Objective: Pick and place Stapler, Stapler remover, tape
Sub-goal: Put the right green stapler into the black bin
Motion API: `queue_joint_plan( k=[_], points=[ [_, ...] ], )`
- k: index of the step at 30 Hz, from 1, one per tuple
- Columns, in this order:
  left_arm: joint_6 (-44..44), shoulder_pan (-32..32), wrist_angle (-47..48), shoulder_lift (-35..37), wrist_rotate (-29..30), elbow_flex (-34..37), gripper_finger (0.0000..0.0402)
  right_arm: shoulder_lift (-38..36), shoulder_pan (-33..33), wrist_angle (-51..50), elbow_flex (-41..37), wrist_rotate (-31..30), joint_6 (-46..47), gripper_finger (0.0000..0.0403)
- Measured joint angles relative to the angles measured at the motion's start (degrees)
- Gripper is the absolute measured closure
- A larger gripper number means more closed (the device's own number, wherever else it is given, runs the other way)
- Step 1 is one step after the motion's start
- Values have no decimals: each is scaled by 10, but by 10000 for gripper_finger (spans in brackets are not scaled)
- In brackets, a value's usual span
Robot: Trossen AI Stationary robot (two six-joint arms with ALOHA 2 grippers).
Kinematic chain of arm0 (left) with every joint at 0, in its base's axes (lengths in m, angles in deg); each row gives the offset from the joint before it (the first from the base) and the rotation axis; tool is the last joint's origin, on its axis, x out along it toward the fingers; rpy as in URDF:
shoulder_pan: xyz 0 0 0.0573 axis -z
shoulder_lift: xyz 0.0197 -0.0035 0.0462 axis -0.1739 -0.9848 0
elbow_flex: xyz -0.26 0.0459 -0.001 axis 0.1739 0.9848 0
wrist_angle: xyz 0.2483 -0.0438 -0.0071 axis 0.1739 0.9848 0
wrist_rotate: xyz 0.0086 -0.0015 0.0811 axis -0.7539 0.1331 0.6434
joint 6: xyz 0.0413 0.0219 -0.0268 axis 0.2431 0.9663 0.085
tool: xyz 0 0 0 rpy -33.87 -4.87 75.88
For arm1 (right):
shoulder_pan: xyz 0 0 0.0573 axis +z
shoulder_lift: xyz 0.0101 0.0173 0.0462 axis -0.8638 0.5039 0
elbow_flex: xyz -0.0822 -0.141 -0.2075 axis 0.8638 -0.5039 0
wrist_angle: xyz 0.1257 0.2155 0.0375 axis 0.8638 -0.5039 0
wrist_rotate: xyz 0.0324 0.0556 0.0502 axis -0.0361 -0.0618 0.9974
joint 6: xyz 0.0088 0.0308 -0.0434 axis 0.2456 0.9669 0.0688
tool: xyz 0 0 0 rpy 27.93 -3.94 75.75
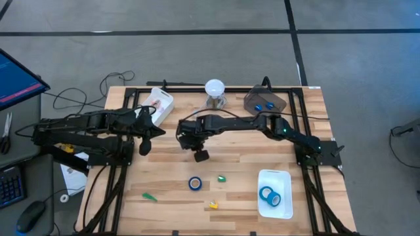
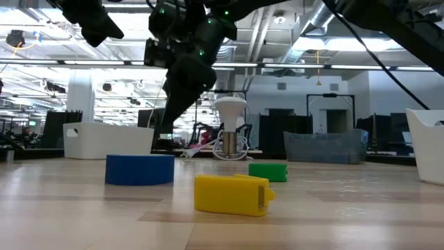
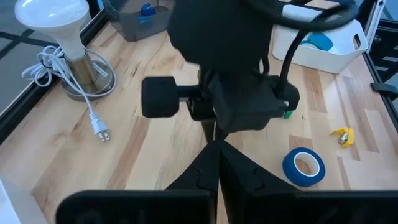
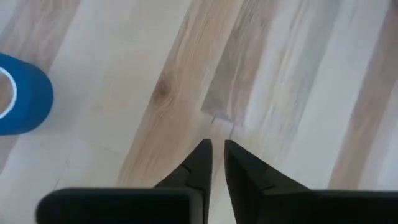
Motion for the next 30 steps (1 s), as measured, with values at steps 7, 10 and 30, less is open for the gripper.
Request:
queue_joint_plan(
  k=[7,10,30],
  points=[
    [0,0,11,0,0,0,401,0,-6,-44,31,0,15,368],
    [0,0,25,0,0,0,401,0,-13,-46,32,0,29,378],
    [-11,0,45,0,-15,0,401,-14,-21,-38,32,-60,54,402]
  ],
)
